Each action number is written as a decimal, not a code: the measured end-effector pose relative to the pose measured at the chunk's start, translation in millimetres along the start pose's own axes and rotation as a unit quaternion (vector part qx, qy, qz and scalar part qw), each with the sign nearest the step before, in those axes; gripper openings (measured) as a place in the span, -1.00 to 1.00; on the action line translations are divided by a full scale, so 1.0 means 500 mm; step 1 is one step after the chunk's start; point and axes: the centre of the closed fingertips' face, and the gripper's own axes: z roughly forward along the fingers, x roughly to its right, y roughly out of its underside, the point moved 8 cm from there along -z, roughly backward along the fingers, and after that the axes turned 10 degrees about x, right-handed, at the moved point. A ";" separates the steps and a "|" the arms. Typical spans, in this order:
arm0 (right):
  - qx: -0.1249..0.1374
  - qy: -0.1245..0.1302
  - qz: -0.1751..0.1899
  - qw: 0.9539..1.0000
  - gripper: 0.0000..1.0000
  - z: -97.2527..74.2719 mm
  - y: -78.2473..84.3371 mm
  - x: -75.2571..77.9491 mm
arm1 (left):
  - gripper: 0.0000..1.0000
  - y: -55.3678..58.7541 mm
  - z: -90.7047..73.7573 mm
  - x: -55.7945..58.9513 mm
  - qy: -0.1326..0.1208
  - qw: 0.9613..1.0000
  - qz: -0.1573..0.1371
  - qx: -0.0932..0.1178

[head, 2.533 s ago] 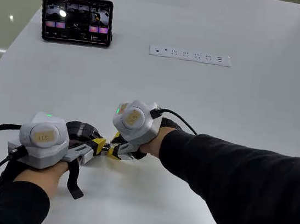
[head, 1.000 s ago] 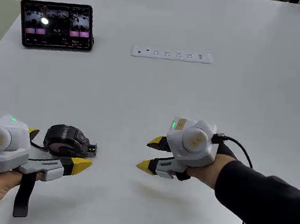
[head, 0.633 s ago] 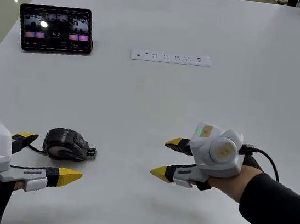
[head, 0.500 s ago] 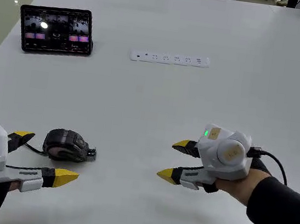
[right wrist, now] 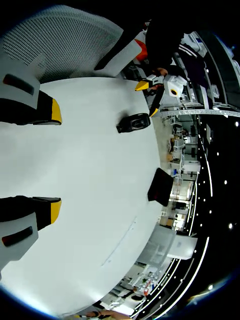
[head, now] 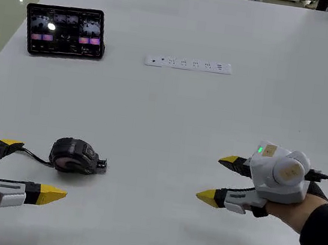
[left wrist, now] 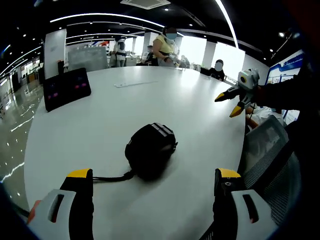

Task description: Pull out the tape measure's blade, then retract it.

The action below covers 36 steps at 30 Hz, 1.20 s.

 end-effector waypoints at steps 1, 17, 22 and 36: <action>-0.002 0.002 0.001 1.000 0.11 -0.007 0.006 0.004 | 0.98 0.000 -0.004 -0.002 -0.001 1.000 -0.001 0.000; -0.015 0.021 0.029 0.999 0.47 -0.095 0.071 0.035 | 0.98 0.008 -0.027 -0.015 -0.001 1.000 0.010 -0.013; -0.024 0.035 0.039 0.998 0.51 -0.120 0.093 0.043 | 0.98 0.012 -0.031 -0.018 0.000 1.000 0.008 -0.019; -0.017 0.036 0.042 0.998 0.78 -0.167 0.105 0.054 | 0.98 0.006 -0.043 -0.026 0.001 1.000 0.018 -0.021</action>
